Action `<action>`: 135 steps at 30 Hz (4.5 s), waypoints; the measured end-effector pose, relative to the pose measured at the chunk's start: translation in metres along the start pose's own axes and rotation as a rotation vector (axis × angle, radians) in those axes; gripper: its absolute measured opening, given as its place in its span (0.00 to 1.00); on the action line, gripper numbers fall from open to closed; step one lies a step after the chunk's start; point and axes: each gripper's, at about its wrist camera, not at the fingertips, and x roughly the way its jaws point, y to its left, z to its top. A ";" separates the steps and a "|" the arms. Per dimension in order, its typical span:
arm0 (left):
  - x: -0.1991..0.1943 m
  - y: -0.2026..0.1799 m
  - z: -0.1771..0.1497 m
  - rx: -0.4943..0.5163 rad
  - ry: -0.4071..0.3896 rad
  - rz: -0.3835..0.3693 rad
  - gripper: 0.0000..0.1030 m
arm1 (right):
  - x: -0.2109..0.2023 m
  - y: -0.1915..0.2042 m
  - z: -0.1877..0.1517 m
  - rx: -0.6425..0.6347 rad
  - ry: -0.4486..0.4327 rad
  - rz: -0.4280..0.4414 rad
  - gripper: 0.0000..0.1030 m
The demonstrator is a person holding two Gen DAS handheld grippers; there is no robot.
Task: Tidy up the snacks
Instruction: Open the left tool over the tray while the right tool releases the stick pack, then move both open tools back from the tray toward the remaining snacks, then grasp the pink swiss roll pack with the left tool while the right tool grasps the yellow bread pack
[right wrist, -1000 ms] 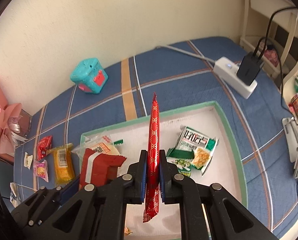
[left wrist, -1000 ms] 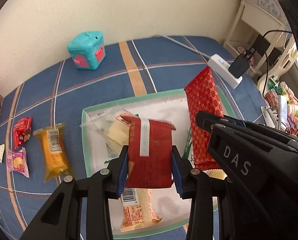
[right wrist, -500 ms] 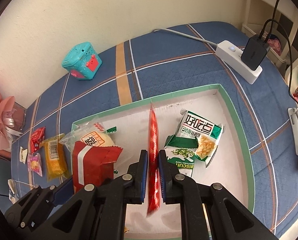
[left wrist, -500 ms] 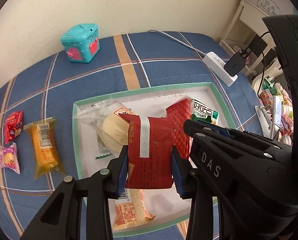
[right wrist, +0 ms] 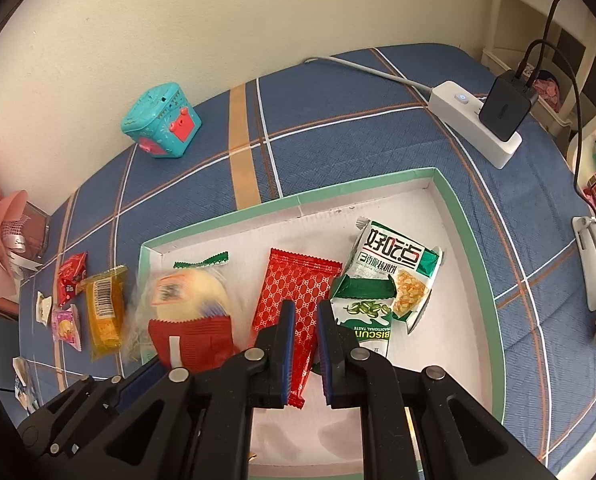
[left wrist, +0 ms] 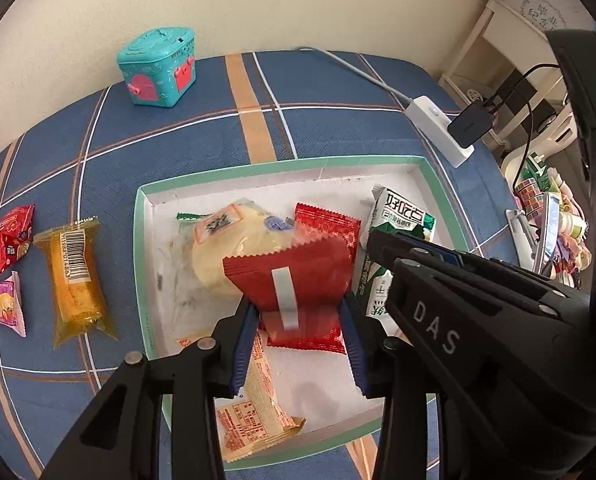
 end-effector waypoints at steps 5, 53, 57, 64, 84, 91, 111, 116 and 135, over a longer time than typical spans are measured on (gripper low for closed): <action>-0.002 0.003 0.001 -0.008 -0.005 -0.001 0.43 | 0.001 0.000 0.000 -0.003 0.004 -0.005 0.13; -0.076 0.129 -0.005 -0.357 -0.232 0.219 0.87 | -0.037 0.050 0.001 -0.146 -0.086 -0.044 0.68; -0.075 0.131 -0.005 -0.347 -0.238 0.254 0.93 | -0.034 0.051 0.000 -0.150 -0.078 -0.043 0.81; -0.078 0.141 -0.008 -0.361 -0.258 0.281 0.97 | -0.033 0.055 -0.001 -0.159 -0.089 -0.036 0.97; -0.109 0.223 -0.050 -0.471 -0.365 0.348 0.97 | -0.018 0.135 -0.023 -0.227 -0.147 0.082 1.00; -0.117 0.262 -0.065 -0.554 -0.378 0.379 0.97 | -0.004 0.190 -0.041 -0.298 -0.162 0.172 1.00; -0.024 0.321 -0.059 -0.745 -0.270 0.285 0.94 | 0.069 0.231 -0.041 -0.364 -0.115 0.176 0.83; -0.007 0.325 -0.061 -0.756 -0.230 0.270 0.77 | 0.086 0.234 -0.044 -0.376 -0.087 0.164 0.77; -0.033 0.290 -0.069 -0.734 -0.225 0.181 0.38 | 0.070 0.221 -0.055 -0.345 -0.036 0.146 0.39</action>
